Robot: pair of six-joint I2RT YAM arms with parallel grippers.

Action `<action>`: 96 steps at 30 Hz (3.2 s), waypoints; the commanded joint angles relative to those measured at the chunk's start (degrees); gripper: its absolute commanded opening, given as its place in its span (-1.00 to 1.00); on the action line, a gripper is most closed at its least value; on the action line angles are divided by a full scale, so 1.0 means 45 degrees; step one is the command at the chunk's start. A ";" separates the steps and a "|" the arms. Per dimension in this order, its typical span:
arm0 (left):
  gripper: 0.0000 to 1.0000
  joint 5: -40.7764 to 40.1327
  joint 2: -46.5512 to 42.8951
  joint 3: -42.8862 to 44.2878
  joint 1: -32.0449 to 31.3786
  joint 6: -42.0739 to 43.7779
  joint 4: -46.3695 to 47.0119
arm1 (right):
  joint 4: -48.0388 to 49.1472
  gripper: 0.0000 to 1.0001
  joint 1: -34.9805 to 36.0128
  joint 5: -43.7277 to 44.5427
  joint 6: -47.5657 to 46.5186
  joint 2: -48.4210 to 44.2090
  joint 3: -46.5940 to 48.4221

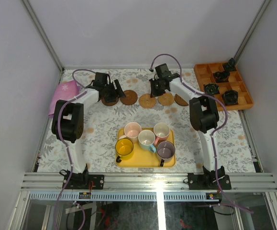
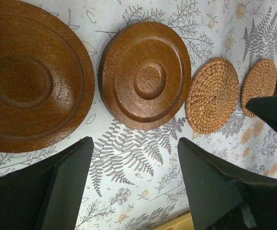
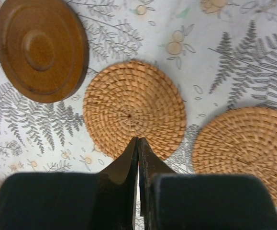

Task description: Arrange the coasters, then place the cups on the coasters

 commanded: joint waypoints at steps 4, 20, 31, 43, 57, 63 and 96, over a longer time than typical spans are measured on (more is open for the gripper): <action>0.43 -0.0579 -0.0757 -0.0097 0.0299 0.0228 0.0063 | 0.0485 -1.00 0.0488 -0.1144 0.0145 0.0205 0.0257; 0.43 -0.0753 -0.1096 -0.0258 0.0723 0.0242 -0.0318 | -0.0037 -1.00 0.0578 -0.1012 0.0288 0.0964 0.0272; 0.43 -0.0820 -0.1274 -0.0527 0.0836 0.0304 -0.0379 | 0.0076 -1.00 0.0571 0.0037 0.0259 0.1518 0.0684; 0.43 -0.0763 -0.1189 -0.0589 0.0922 0.0365 -0.0369 | 0.0151 -0.99 0.0559 0.0697 0.0159 0.1422 0.0971; 0.43 -0.0505 -0.0945 -0.0381 0.0944 0.0394 -0.0233 | 0.1391 -0.87 0.0559 0.0170 -0.0003 -0.1434 0.0314; 0.43 -0.0258 -0.1069 -0.0365 0.0951 0.0440 -0.0146 | 0.1002 -0.97 0.0281 0.2094 0.0443 -0.2071 -0.0472; 0.44 0.0040 -0.1198 -0.0522 0.0949 0.0365 -0.0164 | -0.0092 -1.00 -0.1078 0.3272 0.1417 -0.0943 -0.2260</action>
